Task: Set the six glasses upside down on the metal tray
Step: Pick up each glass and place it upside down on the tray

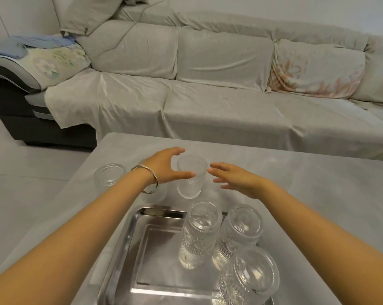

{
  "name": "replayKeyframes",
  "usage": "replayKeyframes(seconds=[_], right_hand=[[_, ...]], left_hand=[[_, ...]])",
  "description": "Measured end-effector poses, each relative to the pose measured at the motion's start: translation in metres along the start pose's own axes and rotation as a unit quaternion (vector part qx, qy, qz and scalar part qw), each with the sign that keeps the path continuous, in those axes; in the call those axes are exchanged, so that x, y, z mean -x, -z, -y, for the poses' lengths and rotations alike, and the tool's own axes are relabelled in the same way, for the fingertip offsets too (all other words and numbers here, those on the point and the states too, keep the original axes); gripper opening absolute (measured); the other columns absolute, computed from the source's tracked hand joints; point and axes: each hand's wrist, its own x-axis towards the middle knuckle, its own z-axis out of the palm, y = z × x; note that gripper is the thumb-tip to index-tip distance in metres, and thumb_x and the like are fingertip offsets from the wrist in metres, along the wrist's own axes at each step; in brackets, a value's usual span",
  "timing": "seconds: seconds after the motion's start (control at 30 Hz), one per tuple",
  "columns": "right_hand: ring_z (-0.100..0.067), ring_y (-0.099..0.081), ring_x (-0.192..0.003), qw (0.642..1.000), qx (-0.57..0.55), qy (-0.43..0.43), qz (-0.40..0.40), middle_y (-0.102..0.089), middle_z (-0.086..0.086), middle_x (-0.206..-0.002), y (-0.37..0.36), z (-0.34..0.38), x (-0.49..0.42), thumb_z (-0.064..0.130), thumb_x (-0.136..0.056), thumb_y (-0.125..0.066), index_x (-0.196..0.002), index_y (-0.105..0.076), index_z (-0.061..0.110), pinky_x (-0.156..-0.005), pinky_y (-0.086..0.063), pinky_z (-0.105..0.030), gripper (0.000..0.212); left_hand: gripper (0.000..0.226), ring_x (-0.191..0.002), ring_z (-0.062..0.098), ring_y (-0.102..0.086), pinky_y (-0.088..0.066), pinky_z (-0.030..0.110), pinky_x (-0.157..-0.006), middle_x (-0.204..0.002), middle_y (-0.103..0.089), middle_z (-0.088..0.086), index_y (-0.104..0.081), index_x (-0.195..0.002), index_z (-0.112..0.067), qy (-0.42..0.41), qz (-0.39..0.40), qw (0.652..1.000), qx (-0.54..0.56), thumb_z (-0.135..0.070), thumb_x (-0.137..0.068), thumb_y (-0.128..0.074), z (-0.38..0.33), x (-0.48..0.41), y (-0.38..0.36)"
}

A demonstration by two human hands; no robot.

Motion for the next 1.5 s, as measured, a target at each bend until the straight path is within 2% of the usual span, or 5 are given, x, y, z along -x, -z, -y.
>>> replayKeyframes(seconds=[0.47, 0.8, 0.93, 1.03, 1.5], right_hand=[[-0.017, -0.056, -0.116, 0.989, -0.139, 0.005, 0.042, -0.056, 0.008, -0.123, -0.005, -0.013, -0.017, 0.039, -0.093, -0.048, -0.116, -0.053, 0.029, -0.093, -0.047, -0.028, 0.025], [-0.023, -0.054, -0.124, 0.940, -0.328, 0.089, 0.014, -0.058, -0.002, -0.135, 0.006, 0.009, 0.050, 0.045, -0.086, -0.052, -0.126, -0.054, 0.025, -0.106, -0.042, -0.039, 0.044], [-0.026, -0.061, -0.116, 0.909, -0.391, 0.142, 0.028, -0.065, -0.010, -0.124, -0.003, 0.026, 0.095, 0.044, -0.080, -0.059, -0.121, -0.060, 0.020, -0.090, -0.055, -0.033, 0.047], [-0.024, -0.066, -0.108, 0.923, -0.345, 0.171, -0.025, -0.070, -0.009, -0.117, -0.012, 0.032, 0.123, 0.042, -0.077, -0.062, -0.112, -0.065, 0.018, -0.085, -0.056, -0.029, 0.043], [-0.002, -0.061, -0.100, 0.959, 0.025, 0.247, -0.137, -0.061, 0.013, -0.113, -0.065, 0.024, 0.178, 0.049, -0.055, -0.081, -0.122, -0.051, 0.034, -0.072, -0.050, -0.008, 0.075]], left_hand=[[0.084, -0.095, 0.014, -0.059, -0.051, 0.036, -0.089, -0.115, -0.063, -0.004, -0.052, -0.121, -0.027, -0.019, -0.021, 1.000, 0.009, -0.067, -0.050, -0.073, -0.004, -0.027, -0.016], [0.058, -0.091, 0.002, -0.065, -0.050, 0.014, -0.057, -0.106, -0.067, -0.009, -0.063, -0.106, -0.033, -0.030, -0.111, 0.917, 0.382, -0.056, -0.053, -0.070, -0.060, 0.030, 0.029], [0.062, -0.108, 0.006, -0.060, -0.055, 0.029, -0.078, -0.112, -0.068, -0.009, -0.061, -0.110, -0.032, -0.032, -0.064, 0.870, 0.489, -0.050, -0.053, -0.079, -0.073, 0.071, 0.034], [0.074, -0.117, 0.023, -0.056, -0.048, 0.044, -0.096, -0.128, -0.059, 0.006, -0.051, -0.125, -0.022, -0.012, -0.022, 0.853, 0.521, -0.042, -0.058, -0.074, -0.070, 0.104, 0.027], [0.065, -0.107, -0.006, -0.056, -0.045, 0.011, -0.085, -0.117, -0.060, -0.021, -0.049, -0.120, -0.043, -0.093, 0.014, 0.966, 0.239, -0.052, -0.061, -0.076, -0.052, 0.188, -0.026]])
